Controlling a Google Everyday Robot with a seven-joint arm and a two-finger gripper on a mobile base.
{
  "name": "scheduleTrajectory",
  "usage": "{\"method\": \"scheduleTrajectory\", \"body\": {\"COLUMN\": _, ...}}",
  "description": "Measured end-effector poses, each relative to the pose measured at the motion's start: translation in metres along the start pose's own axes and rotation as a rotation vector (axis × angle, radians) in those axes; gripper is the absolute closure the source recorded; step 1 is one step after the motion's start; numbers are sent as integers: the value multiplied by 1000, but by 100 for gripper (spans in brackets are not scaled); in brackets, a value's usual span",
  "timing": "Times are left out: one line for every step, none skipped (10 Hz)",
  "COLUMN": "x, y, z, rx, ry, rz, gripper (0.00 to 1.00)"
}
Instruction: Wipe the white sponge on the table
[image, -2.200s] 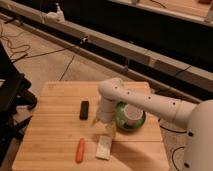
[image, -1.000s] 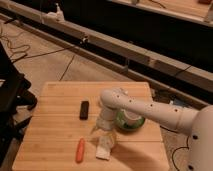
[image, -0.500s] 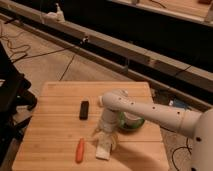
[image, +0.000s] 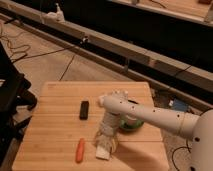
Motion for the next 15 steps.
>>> {"method": "scheduleTrajectory", "body": {"x": 1, "y": 0, "z": 2, "rx": 1, "ry": -4, "rz": 3, "gripper": 56}}
{"method": "scheduleTrajectory", "body": {"x": 1, "y": 0, "z": 4, "rx": 1, "ry": -8, "rz": 5, "gripper": 68}}
{"method": "scheduleTrajectory", "body": {"x": 2, "y": 1, "z": 5, "rx": 0, "ry": -9, "rz": 5, "gripper": 76}}
{"method": "scheduleTrajectory", "body": {"x": 2, "y": 0, "z": 5, "rx": -1, "ry": -8, "rz": 4, "gripper": 88}}
{"method": "scheduleTrajectory", "body": {"x": 1, "y": 0, "z": 4, "rx": -1, "ry": -2, "rz": 0, "gripper": 97}}
{"method": "scheduleTrajectory", "body": {"x": 0, "y": -1, "z": 3, "rx": -4, "ry": 9, "rz": 3, "gripper": 100}}
{"method": "scheduleTrajectory", "body": {"x": -3, "y": 0, "z": 2, "rx": -13, "ry": 23, "rz": 10, "gripper": 100}}
{"method": "scheduleTrajectory", "body": {"x": -6, "y": 3, "z": 2, "rx": -23, "ry": 36, "rz": 23, "gripper": 100}}
{"method": "scheduleTrajectory", "body": {"x": -8, "y": 7, "z": 2, "rx": -24, "ry": 42, "rz": 42, "gripper": 100}}
{"method": "scheduleTrajectory", "body": {"x": -9, "y": 12, "z": 1, "rx": -18, "ry": 43, "rz": 63, "gripper": 100}}
{"method": "scheduleTrajectory", "body": {"x": -8, "y": 17, "z": -1, "rx": -5, "ry": 44, "rz": 87, "gripper": 100}}
{"method": "scheduleTrajectory", "body": {"x": -6, "y": 23, "z": -4, "rx": 3, "ry": 47, "rz": 108, "gripper": 100}}
{"method": "scheduleTrajectory", "body": {"x": -3, "y": 28, "z": -7, "rx": 12, "ry": 50, "rz": 126, "gripper": 100}}
{"method": "scheduleTrajectory", "body": {"x": 1, "y": 34, "z": -13, "rx": 21, "ry": 57, "rz": 148, "gripper": 100}}
{"method": "scheduleTrajectory", "body": {"x": 7, "y": 40, "z": -20, "rx": 24, "ry": 67, "rz": 166, "gripper": 100}}
